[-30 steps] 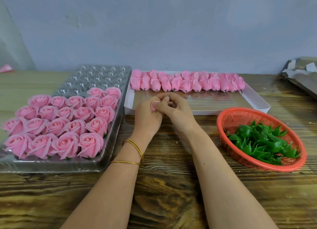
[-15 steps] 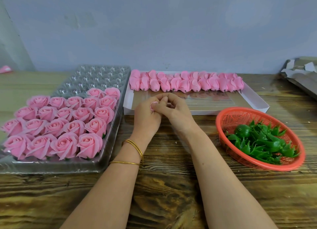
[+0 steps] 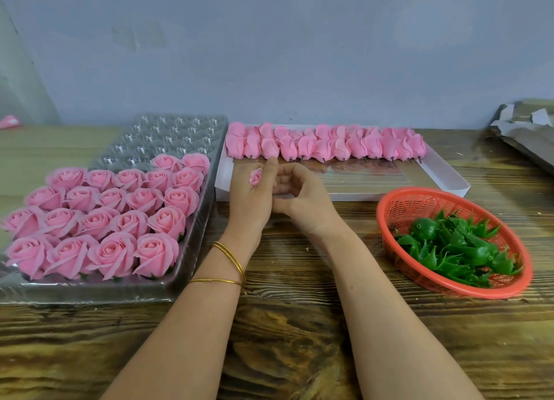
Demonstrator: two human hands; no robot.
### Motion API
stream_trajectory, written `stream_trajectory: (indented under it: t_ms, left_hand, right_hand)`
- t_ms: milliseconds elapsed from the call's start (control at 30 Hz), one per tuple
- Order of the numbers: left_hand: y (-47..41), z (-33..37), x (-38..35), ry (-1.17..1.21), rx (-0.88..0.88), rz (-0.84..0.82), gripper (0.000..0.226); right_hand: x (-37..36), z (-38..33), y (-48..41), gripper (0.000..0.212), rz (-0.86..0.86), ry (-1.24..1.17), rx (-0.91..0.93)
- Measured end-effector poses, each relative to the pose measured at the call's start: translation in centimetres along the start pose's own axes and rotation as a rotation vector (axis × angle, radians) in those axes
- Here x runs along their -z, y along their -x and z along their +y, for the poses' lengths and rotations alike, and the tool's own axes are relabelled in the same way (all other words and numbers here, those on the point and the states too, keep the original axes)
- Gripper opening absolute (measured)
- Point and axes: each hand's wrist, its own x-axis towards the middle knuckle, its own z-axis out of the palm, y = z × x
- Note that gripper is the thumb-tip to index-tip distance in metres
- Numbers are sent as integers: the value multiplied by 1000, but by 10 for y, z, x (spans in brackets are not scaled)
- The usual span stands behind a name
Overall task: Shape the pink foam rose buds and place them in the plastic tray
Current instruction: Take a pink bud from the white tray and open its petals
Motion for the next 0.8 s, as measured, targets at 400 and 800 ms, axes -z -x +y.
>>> stream_trajectory:
  t_ms: [400, 800]
  left_hand:
    - [3, -3, -1, 131, 122, -54, 22]
    - [2, -2, -1, 78, 131, -51, 42]
  right_hand:
    - [1, 0, 3, 34, -50, -13, -31]
    - [1, 0, 4, 39, -126, -44, -75]
